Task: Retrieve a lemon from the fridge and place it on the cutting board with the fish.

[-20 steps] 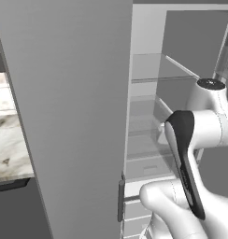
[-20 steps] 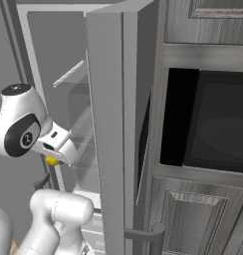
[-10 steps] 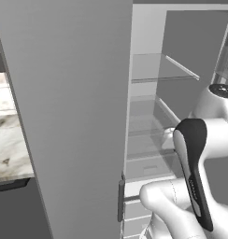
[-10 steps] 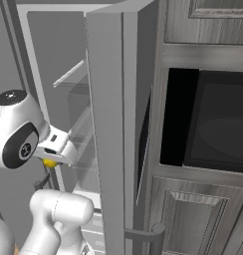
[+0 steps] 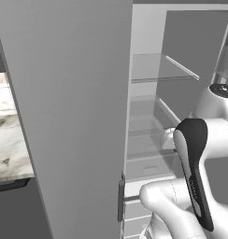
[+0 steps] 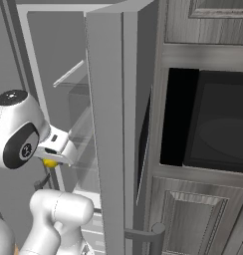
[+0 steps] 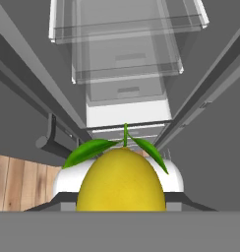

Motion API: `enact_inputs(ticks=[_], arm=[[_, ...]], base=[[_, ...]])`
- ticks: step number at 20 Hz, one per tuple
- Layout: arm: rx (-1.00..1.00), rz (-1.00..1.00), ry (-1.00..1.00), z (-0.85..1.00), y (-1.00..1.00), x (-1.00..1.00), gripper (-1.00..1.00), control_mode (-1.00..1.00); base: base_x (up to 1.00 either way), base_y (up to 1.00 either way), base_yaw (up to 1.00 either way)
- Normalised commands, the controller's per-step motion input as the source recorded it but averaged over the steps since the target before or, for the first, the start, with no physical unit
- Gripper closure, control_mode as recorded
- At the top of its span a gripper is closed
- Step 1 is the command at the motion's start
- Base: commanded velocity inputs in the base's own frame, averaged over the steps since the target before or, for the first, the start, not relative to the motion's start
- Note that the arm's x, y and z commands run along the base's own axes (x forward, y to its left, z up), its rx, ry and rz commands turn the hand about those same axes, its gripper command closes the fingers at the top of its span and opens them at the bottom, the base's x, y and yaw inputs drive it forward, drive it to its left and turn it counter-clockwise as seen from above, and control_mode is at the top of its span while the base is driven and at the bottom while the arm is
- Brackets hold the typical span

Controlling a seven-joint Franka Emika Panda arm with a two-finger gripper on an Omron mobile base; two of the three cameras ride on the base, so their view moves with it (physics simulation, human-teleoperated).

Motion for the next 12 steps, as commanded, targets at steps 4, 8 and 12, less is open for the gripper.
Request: enact_inputs(ticks=[4,8,12], arm=[[0.0,0.0,0.0,0.0,0.0,0.0,1.0,-1.0],[0.0,0.0,0.0,0.0,0.0,0.0,1.0,1.0],[0.0,0.0,0.0,0.0,0.0,0.0,1.0,1.0]], base=[[0.0,0.0,0.0],[-0.03,0.0,0.0],[-0.36,0.08,0.0]])
